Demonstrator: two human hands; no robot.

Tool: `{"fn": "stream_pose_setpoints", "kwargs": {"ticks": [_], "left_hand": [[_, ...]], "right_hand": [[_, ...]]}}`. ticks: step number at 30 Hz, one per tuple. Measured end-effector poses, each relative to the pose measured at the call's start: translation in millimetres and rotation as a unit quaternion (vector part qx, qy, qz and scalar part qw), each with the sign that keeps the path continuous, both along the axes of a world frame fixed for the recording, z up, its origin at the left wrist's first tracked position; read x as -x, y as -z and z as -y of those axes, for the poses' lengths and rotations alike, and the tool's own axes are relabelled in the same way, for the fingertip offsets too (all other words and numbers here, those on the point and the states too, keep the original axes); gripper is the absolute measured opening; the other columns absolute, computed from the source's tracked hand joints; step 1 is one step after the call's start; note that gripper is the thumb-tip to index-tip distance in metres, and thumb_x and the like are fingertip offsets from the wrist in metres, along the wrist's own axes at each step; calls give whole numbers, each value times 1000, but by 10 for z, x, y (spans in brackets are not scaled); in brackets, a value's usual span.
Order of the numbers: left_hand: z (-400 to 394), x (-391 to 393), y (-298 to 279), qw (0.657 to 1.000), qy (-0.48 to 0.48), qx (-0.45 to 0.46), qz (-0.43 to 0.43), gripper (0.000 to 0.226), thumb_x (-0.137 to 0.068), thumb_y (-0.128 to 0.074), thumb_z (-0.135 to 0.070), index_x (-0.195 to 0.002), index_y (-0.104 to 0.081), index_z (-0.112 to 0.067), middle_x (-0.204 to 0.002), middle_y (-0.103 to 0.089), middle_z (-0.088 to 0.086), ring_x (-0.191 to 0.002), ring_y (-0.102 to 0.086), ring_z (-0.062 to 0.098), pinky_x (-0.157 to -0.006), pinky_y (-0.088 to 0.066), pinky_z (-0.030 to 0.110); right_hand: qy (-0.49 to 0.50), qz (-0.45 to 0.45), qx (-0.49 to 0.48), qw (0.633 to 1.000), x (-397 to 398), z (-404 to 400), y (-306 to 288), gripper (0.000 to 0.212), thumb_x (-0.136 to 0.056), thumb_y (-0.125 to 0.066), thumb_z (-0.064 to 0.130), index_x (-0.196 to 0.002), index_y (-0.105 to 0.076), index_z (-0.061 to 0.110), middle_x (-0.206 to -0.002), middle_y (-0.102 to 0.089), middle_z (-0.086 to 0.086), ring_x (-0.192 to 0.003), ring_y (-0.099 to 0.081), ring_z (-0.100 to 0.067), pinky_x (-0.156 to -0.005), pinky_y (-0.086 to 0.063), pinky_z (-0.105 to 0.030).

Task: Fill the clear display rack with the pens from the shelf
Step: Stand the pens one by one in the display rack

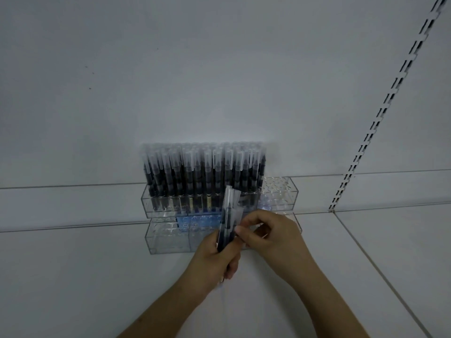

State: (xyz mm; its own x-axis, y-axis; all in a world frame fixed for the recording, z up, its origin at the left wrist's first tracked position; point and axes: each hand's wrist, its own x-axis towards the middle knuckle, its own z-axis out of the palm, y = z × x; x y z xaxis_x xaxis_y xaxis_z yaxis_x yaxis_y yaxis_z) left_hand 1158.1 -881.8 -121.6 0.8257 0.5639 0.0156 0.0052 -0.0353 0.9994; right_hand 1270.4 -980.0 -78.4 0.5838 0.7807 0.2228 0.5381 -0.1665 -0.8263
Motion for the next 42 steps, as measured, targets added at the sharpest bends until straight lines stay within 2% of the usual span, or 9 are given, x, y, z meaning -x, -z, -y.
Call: {"fn": "stream_pose_setpoints", "kwargs": {"ticks": [8, 13, 17, 20, 23, 27, 32, 36, 42], "left_hand": [[27, -10, -3, 1000, 4, -19, -15, 24, -97, -55, -19, -75, -52, -10, -51, -49, 6, -44, -43, 18, -46, -39, 28], [32, 14, 31, 999, 26, -35, -32, 13, -97, -55, -20, -92, -63, -11, -51, -47, 1, -46, -44, 15, -48, -40, 25], [30, 19, 20, 998, 24, -43, -41, 13, -97, -54, -18, -90, -63, -13, -50, -47, 1, -45, -43, 13, -49, -40, 25], [44, 21, -5, 998, 22, -48, -44, 13, -98, -53, -16, -91, -63, -11, -49, -46, 0, -43, -42, 13, -49, -40, 24], [49, 22, -26, 998, 19, -46, -45, 14, -98, -52, -16, -93, -62, -8, -48, -44, -1, -43, -42, 12, -49, -40, 23], [52, 22, -40, 998, 19, -40, -40, 14, -98, -53, -15, -94, -61, -5, -48, -43, -3, -42, -41, 11, -47, -39, 21], [54, 19, -52, 998, 21, -41, -39, 13, -98, -53, -14, -93, -62, -4, -47, -42, -4, -41, -40, 10, -47, -38, 22], [54, 18, -61, 998, 20, -37, -41, 14, -97, -54, -15, -92, -63, -5, -49, -43, -2, -43, -40, 12, -47, -38, 22], [68, 20, -63, 998, 15, -25, -50, 14, -97, -54, -15, -93, -63, -5, -51, -44, -1, -44, -41, 10, -46, -39, 20]], "right_hand": [[33, -26, -30, 999, -15, 39, -6, 9, -84, -74, 21, -80, -67, 26, -79, -69, 13, -62, -63, -5, -62, -53, -23], [141, -67, -218, 963, -205, 123, -406, 9, -89, -62, 7, -84, -59, 14, -78, -72, -3, -63, -69, -14, -56, -50, -20], [159, -18, -296, 942, -373, 131, -718, 6, -93, -57, 5, -92, -55, 11, -81, -73, -2, -70, -72, -16, -68, -56, -25], [138, 16, -266, 954, -445, 64, -765, 5, -94, -57, 8, -95, -56, 13, -82, -72, 1, -74, -73, -15, -74, -58, -32], [126, 63, -197, 970, -468, 23, -787, 8, -93, -57, 11, -92, -56, 19, -77, -73, 6, -73, -72, -10, -70, -56, -27], [118, 115, -165, 973, -509, 2, -898, 8, -91, -58, 12, -90, -55, 20, -76, -72, 2, -71, -71, -16, -70, -55, -33], [69, 187, -85, 976, -555, -87, -847, 3, -93, -57, 20, -92, -58, 22, -77, -72, 3, -71, -70, -13, -70, -57, -37], [75, 188, -38, 979, -601, -128, -733, 6, -94, -56, 21, -89, -56, 17, -77, -71, -1, -69, -70, -16, -68, -56, -38], [100, 193, -41, 975, -633, -175, -690, 10, -94, -56, 21, -87, -57, 14, -74, -70, -2, -67, -69, -18, -65, -56, -37]]}}
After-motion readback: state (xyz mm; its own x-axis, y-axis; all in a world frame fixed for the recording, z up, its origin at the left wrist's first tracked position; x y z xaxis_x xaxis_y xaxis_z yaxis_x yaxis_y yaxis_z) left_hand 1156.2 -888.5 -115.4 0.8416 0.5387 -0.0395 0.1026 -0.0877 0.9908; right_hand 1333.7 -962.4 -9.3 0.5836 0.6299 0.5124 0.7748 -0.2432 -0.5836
